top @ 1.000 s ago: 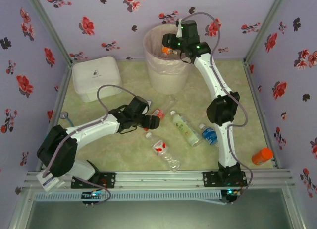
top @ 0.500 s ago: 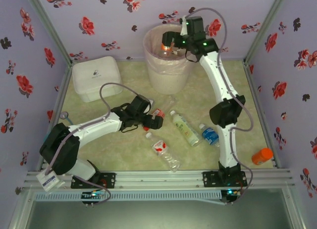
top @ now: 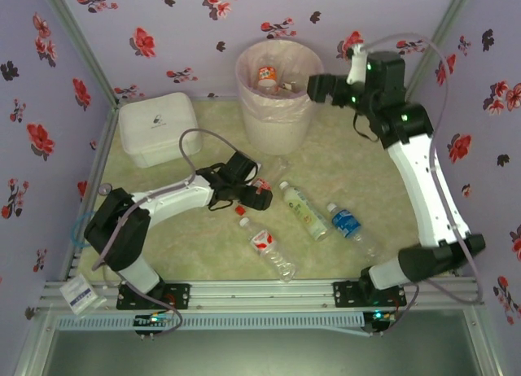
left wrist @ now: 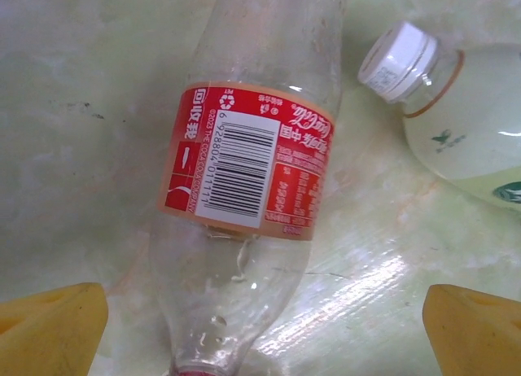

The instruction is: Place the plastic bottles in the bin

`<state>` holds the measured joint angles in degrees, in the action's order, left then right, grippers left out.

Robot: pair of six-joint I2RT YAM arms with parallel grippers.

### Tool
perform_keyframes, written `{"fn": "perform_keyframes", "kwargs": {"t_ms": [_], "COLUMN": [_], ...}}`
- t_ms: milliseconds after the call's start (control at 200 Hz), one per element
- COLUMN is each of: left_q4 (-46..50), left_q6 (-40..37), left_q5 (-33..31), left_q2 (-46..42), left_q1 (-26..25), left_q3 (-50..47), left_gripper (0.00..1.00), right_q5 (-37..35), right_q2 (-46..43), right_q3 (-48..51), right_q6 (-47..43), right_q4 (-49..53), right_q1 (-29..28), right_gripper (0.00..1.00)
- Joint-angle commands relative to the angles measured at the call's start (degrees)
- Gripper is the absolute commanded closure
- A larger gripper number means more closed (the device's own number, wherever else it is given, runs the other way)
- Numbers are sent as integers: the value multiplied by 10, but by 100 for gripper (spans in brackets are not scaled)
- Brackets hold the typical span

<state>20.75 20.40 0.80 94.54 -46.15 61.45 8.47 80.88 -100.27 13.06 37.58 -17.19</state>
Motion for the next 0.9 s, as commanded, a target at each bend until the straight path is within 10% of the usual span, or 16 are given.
{"fn": "perform_keyframes", "kwargs": {"t_ms": [0, 400, 895], "left_q4": [31, 7, 5], "left_q6": [-37, -64, -66], "left_q5": [-32, -48, -80], "left_q2": [25, 90, 47], "left_q1": [-3, -1, 0], "left_q3": [23, 43, 26], "left_gripper": [0, 12, 58], "right_q5": [-22, -77, 38], "right_q2": [-78, -366, -339], "right_q3": [103, 434, 525], "right_q6": [-1, 153, 247], "right_q4": [1, -26, -136], "right_q1": [7, 16, 16], "right_gripper": [1, 0, 1]}}
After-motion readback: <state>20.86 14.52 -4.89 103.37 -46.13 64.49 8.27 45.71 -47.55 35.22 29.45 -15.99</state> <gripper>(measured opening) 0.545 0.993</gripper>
